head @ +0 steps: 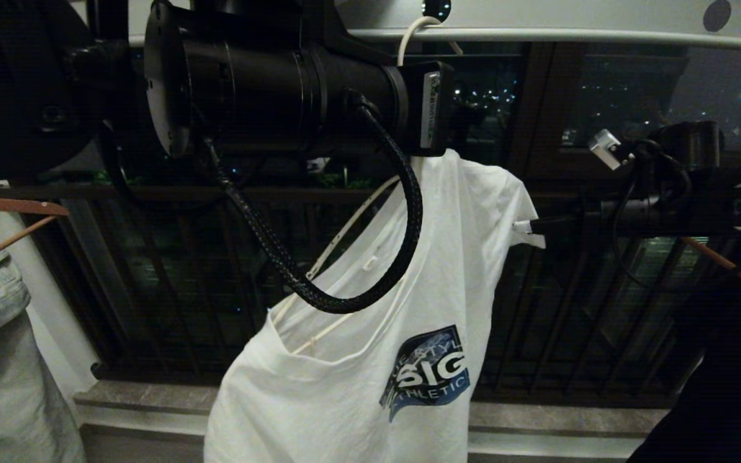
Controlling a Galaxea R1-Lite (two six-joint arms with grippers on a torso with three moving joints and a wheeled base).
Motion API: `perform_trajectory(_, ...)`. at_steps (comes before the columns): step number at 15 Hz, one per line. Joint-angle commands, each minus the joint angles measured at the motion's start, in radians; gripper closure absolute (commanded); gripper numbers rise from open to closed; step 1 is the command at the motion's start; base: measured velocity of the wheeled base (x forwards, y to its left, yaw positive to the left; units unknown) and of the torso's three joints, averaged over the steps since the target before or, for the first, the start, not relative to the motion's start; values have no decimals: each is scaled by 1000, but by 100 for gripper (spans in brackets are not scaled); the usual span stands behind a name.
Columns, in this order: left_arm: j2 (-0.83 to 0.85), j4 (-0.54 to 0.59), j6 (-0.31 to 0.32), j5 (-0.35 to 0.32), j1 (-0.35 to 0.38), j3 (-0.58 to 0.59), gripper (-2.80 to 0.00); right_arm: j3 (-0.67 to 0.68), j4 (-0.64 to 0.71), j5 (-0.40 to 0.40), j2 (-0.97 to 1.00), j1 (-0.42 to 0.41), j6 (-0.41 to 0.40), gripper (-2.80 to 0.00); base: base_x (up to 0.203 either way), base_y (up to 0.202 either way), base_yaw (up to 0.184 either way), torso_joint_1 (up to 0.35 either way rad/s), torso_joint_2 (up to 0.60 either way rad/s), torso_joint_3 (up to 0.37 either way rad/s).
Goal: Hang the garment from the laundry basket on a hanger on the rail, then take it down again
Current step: Hang the clothes rack on the clothesline
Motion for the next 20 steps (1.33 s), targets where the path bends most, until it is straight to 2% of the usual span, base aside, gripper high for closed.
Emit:
perform_trajectory(1,-4,0,-1,1,0,1,0,-7,0,5,12,16,-1,0,0,0,0,0,0,0)
perform_trajectory(5,-1,0,-3,2,6,2,0,2,3,8,-11,8,18,0,0,0,0,0,0,0)
perform_trajectory(15,2,1,-3,2,17,-2,0,60,-27,10,18,-102,64,0,0,0,0,0,0,0)
perform_trajectory(20,3,6,-3,1,17,-4,0,75,21,-59,-10,-122,119,0,0,0,0,0,0,0)
